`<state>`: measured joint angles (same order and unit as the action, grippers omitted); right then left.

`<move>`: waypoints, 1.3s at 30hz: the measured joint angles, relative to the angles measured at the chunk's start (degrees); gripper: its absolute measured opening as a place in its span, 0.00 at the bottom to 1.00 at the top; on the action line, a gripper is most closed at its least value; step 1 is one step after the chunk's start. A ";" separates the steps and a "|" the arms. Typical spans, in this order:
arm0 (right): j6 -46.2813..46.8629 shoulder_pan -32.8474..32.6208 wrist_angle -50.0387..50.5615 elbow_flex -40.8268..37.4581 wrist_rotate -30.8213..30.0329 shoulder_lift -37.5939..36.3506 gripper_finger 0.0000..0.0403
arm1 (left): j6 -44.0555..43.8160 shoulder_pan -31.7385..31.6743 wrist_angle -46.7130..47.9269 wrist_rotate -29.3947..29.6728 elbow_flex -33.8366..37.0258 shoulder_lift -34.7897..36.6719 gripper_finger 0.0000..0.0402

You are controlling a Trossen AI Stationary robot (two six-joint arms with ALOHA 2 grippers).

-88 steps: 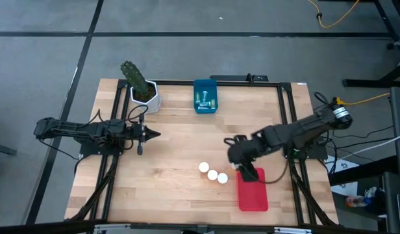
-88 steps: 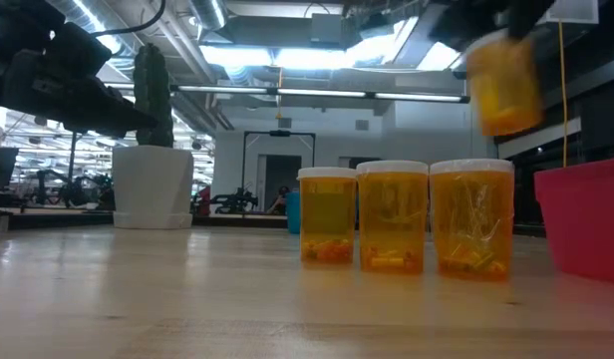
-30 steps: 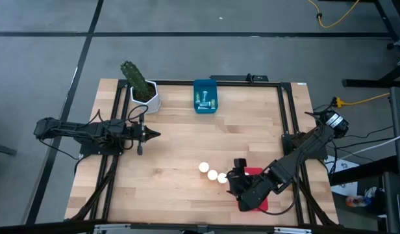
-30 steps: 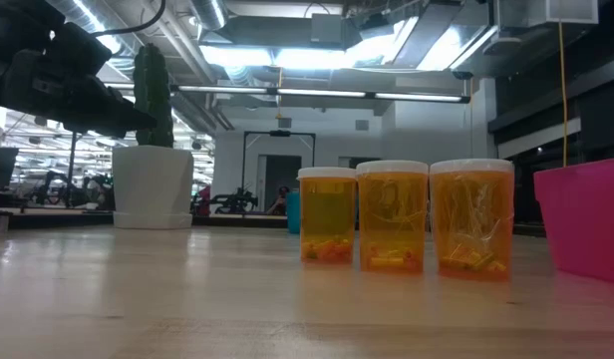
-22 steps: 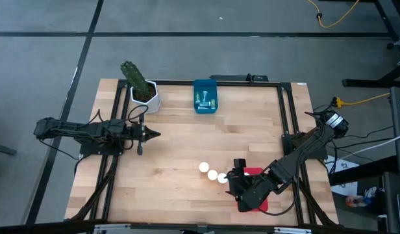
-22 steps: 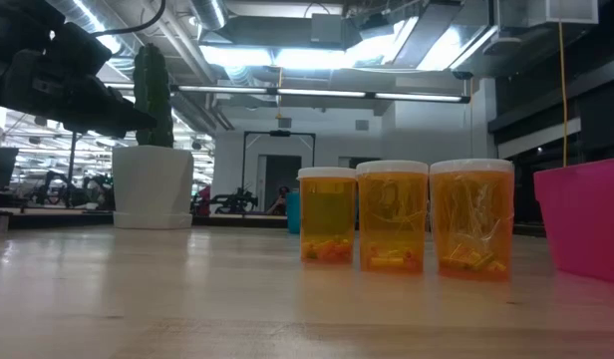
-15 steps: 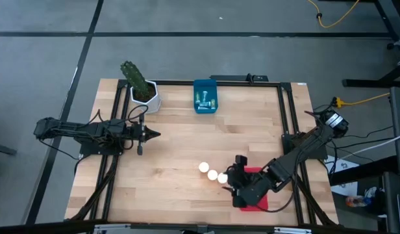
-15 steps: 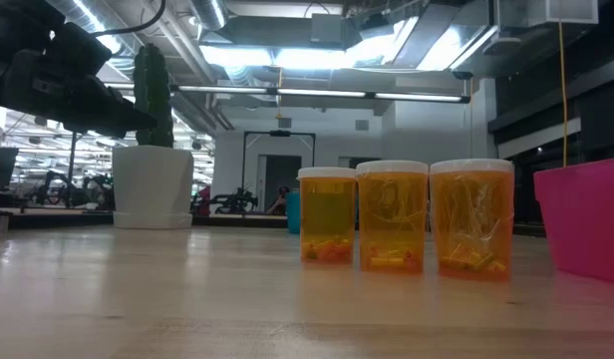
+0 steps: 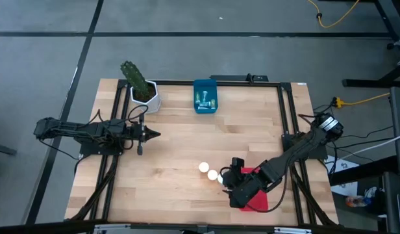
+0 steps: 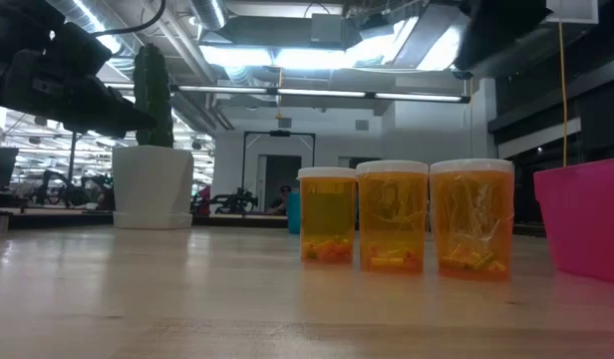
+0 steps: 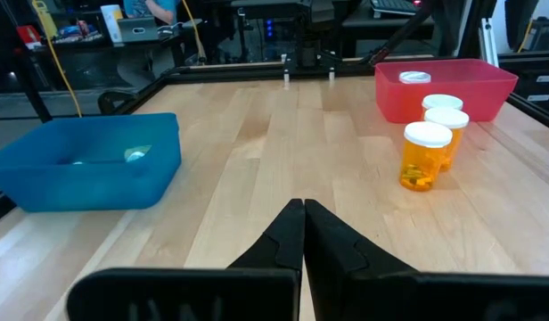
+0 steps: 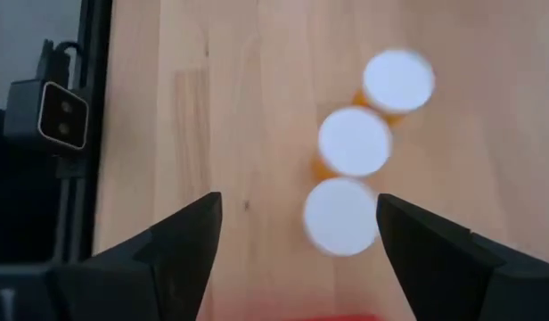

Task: Pick and place medicine bottles into bin by pill shape (circle, oval)
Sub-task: Put the large orange pill bottle into the red bin

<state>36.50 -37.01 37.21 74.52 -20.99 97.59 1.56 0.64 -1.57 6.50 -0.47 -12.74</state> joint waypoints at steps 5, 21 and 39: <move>3.72 0.22 0.37 0.00 1.28 2.74 0.74 | -0.02 0.02 -0.01 -0.02 0.00 -0.02 0.00; 2.00 5.42 6.29 0.00 3.17 5.50 0.74 | -0.09 0.02 0.01 -0.02 0.00 0.00 0.00; 0.27 6.54 4.72 -0.13 6.45 7.14 0.74 | -0.04 0.02 0.01 0.00 0.00 -0.02 0.00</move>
<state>36.77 -30.48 41.93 74.39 -14.55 104.73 1.52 0.67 -1.56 6.49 -0.47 -12.75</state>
